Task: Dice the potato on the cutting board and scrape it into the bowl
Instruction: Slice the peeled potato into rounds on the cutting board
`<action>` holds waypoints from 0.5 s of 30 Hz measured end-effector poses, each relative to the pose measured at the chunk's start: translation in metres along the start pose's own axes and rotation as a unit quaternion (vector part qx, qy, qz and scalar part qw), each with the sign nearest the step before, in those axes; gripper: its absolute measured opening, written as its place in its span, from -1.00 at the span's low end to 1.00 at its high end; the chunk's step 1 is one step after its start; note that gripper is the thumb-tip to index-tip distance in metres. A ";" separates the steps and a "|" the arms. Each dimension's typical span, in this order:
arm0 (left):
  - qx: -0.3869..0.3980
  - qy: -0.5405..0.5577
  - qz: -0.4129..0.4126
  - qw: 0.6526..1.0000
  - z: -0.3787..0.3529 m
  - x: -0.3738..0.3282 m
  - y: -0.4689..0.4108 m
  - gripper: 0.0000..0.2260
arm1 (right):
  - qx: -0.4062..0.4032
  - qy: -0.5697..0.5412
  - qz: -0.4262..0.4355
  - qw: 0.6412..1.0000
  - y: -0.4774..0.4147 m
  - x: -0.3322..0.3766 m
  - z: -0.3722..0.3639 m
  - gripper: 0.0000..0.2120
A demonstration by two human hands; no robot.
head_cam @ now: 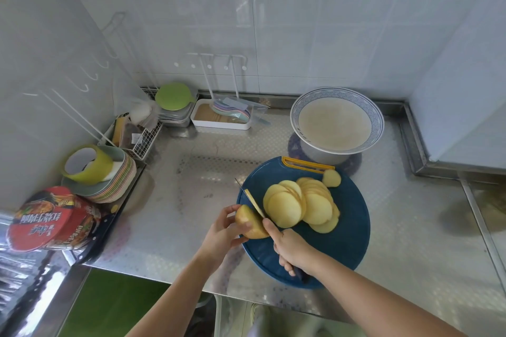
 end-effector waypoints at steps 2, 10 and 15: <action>-0.010 -0.005 0.006 1.000 0.000 -0.001 -0.003 -0.47 | 0.039 -0.072 -0.010 0.997 0.003 -0.006 0.007 -0.38; -0.017 -0.001 0.017 1.000 0.002 -0.002 -0.005 -0.50 | 0.083 -0.175 -0.072 0.979 0.023 -0.041 0.016 -0.35; -0.054 0.033 0.017 0.998 0.010 0.005 -0.004 -0.55 | 0.108 -0.244 -0.067 0.961 0.035 -0.040 0.008 -0.33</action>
Point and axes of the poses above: each hand's wrist, its own y-axis away from the middle knuckle, its own z-axis out of the back of the hand, x = y × z, the point moved 9 cm from there along -y, towards the middle knuckle, and after that the axes turned 3 degrees about -z, right-handed, at the moved point
